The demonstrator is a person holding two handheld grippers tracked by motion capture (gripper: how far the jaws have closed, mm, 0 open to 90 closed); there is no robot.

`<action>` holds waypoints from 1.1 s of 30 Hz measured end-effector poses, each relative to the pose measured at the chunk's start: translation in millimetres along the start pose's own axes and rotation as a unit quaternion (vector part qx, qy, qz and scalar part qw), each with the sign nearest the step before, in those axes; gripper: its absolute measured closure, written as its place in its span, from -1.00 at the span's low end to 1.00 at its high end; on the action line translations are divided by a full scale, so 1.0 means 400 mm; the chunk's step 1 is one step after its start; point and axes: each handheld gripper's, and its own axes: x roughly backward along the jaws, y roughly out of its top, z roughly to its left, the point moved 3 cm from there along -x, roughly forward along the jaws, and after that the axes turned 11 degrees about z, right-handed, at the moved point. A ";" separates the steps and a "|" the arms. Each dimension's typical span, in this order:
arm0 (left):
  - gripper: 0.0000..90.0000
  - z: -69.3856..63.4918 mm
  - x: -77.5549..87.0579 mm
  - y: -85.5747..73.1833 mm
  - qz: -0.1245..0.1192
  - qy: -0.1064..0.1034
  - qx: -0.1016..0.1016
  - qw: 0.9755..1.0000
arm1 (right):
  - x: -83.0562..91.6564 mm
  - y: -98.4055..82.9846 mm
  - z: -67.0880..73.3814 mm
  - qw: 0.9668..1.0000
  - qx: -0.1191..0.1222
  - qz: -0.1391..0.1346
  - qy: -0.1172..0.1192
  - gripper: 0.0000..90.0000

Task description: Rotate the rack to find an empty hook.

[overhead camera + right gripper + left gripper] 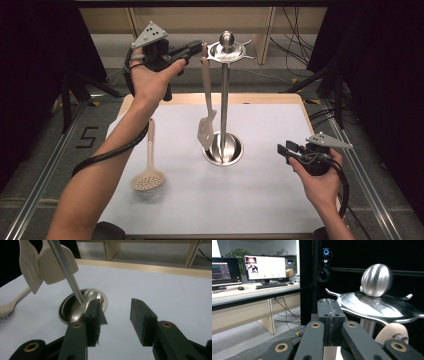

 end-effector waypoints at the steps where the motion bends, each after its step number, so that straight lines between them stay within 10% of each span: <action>1: 0.99 0.002 -0.003 0.001 0.000 -0.001 0.001 1.000 | 0.001 0.000 0.001 1.000 -0.003 0.003 0.001 0.35; 33: 0.79 0.023 0.012 -0.034 0.010 0.005 0.014 1.000 | 0.000 -0.005 0.006 1.000 -0.015 0.008 0.006 0.35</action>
